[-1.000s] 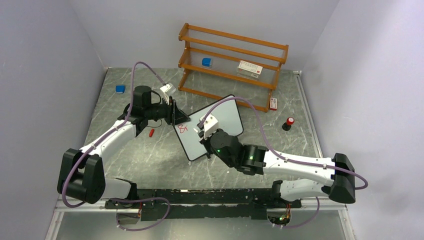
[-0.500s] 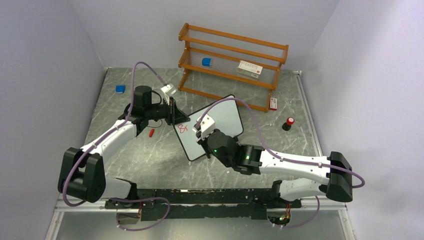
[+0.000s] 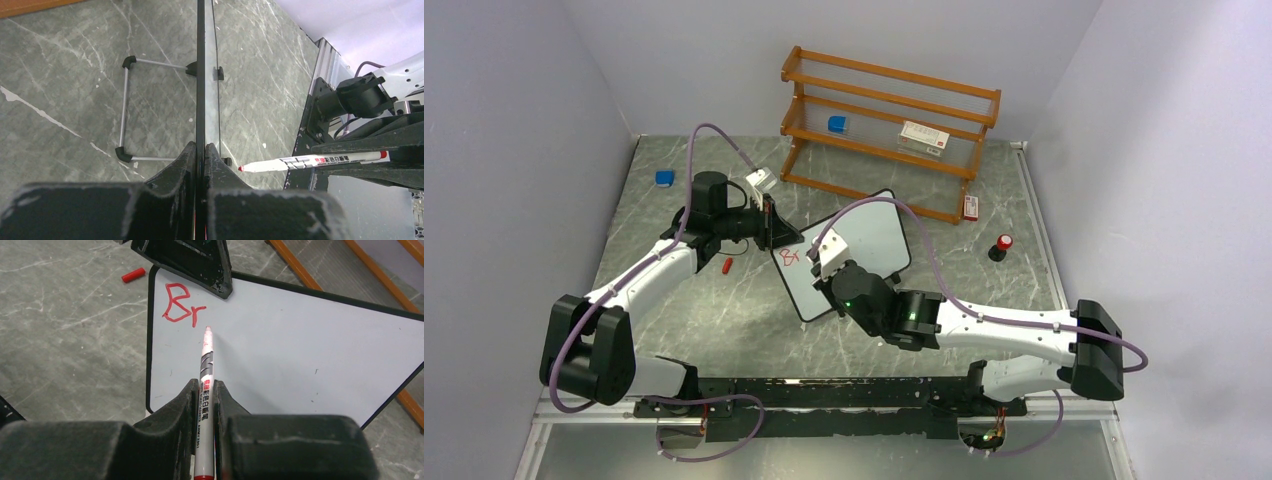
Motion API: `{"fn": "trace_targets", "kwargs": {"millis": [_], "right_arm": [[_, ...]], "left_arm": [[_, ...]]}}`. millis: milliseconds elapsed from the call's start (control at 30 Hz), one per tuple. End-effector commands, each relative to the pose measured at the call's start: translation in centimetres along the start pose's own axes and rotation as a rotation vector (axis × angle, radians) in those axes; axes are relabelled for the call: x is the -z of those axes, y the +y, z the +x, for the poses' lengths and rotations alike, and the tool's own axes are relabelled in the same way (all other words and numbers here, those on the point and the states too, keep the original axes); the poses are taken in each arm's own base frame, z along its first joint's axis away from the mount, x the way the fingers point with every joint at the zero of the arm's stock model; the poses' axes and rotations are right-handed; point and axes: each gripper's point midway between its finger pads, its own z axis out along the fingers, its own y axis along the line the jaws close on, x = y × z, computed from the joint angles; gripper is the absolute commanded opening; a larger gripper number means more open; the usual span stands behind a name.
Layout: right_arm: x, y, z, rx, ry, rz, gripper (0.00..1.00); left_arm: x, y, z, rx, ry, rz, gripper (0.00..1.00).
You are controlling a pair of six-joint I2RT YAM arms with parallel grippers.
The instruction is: Write a sentence on the whiteboard
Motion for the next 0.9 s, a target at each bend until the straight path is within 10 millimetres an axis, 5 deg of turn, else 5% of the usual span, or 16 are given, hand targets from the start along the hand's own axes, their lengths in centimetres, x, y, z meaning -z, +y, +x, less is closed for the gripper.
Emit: {"fn": "trace_targets", "kwargs": {"millis": [0,867], "right_arm": [[0.0,-0.1,-2.5,-0.036,-0.064,0.032,0.00],[-1.1,0.4,-3.2,-0.038,-0.075,0.057,0.00]], "left_arm": [[0.1,0.0,-0.5,-0.056,-0.011,0.011,0.05],[0.3,-0.2,-0.7,-0.061,-0.016,0.011,0.05]]}}
